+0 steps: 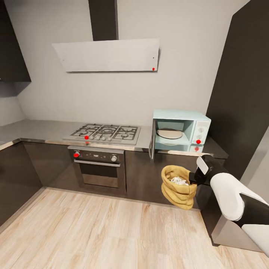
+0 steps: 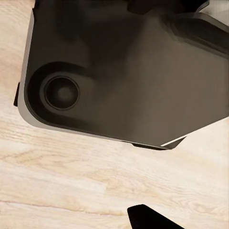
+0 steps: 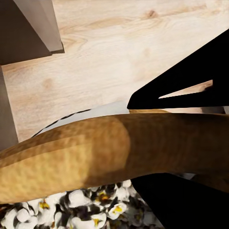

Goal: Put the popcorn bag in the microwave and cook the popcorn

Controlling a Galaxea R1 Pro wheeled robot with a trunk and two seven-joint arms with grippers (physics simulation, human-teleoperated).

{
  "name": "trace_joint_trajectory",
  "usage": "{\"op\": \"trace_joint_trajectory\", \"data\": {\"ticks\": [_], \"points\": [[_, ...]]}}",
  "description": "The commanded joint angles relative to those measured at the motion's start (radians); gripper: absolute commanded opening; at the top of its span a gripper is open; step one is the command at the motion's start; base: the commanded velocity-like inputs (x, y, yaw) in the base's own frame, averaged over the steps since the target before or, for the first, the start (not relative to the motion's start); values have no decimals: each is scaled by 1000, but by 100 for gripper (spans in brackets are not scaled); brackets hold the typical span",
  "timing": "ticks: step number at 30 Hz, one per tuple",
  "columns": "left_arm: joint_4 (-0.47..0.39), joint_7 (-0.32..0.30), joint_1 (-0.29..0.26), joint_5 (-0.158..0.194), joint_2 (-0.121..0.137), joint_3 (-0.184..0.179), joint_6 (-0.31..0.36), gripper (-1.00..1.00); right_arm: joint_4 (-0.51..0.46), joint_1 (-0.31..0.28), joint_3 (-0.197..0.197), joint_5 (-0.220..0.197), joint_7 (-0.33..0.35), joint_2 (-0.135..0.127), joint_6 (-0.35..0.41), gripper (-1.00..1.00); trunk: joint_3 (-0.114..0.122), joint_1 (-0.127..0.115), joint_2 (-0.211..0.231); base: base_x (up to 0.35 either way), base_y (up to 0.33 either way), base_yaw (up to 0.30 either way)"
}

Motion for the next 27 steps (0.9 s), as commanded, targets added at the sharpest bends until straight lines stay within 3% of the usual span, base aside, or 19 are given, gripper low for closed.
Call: {"op": "trace_joint_trajectory", "data": {"ticks": [1,10,27], "points": [[-2,2,0,5,-1,1,-2,100,-1,-1,-7,1,-3,0,3,-100,-1,0,-1,0,0,0],[-1,1,0,6,1,2,0,100,-1,-1,-7,1,-5,-2,4,-100,-1,0,-1,142,-88,0],[-2,3,0,8,1,2,0,100,-17,-1,-3,1,-3,-10,32,-100,-1,0,-1,4,-2,0]]}}
